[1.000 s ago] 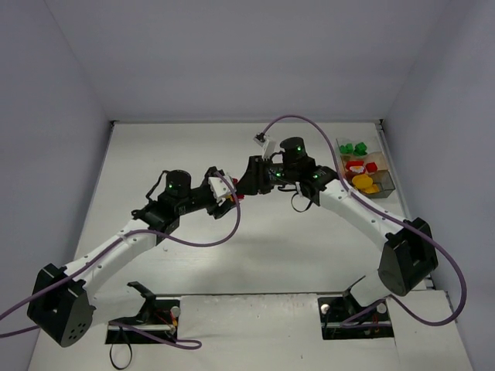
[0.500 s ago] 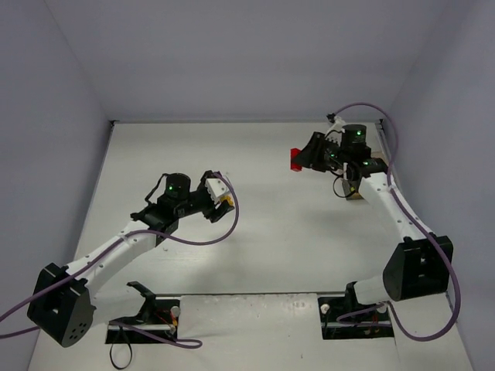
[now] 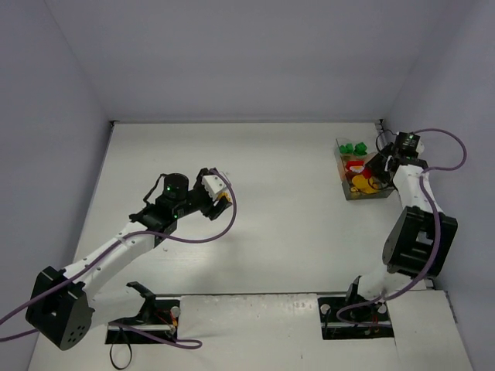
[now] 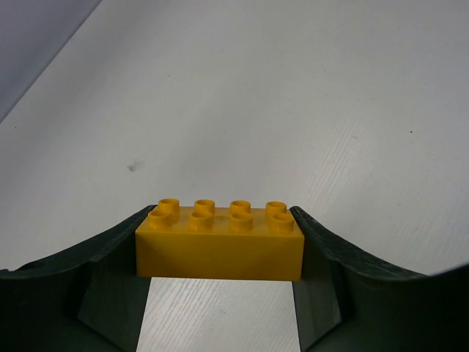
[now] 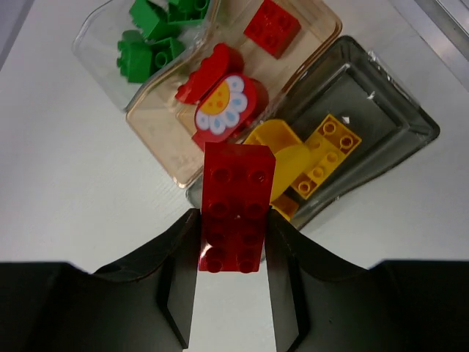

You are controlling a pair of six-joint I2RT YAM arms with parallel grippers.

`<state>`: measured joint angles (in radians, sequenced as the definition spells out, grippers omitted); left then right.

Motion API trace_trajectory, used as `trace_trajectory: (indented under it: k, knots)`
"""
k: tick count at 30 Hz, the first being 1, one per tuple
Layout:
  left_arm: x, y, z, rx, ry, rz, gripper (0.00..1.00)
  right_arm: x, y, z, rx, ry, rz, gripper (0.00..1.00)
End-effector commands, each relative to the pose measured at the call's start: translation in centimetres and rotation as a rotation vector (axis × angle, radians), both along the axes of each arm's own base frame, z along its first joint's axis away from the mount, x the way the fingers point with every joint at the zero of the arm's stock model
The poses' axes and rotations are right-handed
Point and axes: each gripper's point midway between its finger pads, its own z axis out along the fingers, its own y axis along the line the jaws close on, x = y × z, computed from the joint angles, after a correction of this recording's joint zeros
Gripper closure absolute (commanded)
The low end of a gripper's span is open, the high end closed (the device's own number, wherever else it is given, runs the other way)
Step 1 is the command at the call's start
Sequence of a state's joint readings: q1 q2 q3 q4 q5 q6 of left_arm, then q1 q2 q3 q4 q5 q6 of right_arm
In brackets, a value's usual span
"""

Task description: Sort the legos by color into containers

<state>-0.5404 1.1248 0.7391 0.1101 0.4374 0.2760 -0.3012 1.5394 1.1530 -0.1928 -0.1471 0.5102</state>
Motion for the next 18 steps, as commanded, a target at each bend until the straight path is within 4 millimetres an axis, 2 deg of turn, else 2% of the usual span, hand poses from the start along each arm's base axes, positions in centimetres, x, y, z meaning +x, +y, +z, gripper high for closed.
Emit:
trace_trajectory:
  k: [1, 6, 8, 9, 10, 13, 16, 18]
  knots:
    - [0.8, -0.3, 4.1, -0.070, -0.103, 0.016, 0.91, 3.5, -2.7, 1.9, -0.020, -0.079, -0.104, 1.00]
    - [0.8, -0.6, 3.9, -0.065, -0.096, 0.004, 0.91, 7.1, -4.1, 1.3, 0.008, -0.086, -0.152, 0.98]
    - [0.7, -0.7, 3.9, -0.062, -0.095, 0.002, 0.90, 7.8, -4.4, 0.6, 0.020, -0.078, -0.165, 0.94]
    - [0.7, -0.6, 3.8, -0.061, -0.091, 0.004, 0.90, 8.2, -4.5, -0.4, 0.029, -0.060, -0.168, 0.93]
    - [0.8, -0.7, 3.8, -0.061, -0.091, 0.003, 0.90, 8.7, -4.6, -0.2, 0.037, -0.068, -0.177, 0.92]
    - [0.8, -0.8, 3.7, -0.061, -0.088, 0.000, 0.89, 9.4, -4.8, -1.6, 0.053, -0.047, -0.181, 0.85]
    - [0.7, -0.9, 3.5, -0.057, -0.084, -0.008, 0.89, 9.6, -4.8, -2.5, 0.068, -0.034, -0.194, 0.73]
    - [0.7, -0.9, 3.4, -0.055, -0.083, -0.010, 0.89, 9.7, -4.9, -2.4, 0.063, -0.037, -0.198, 0.61]
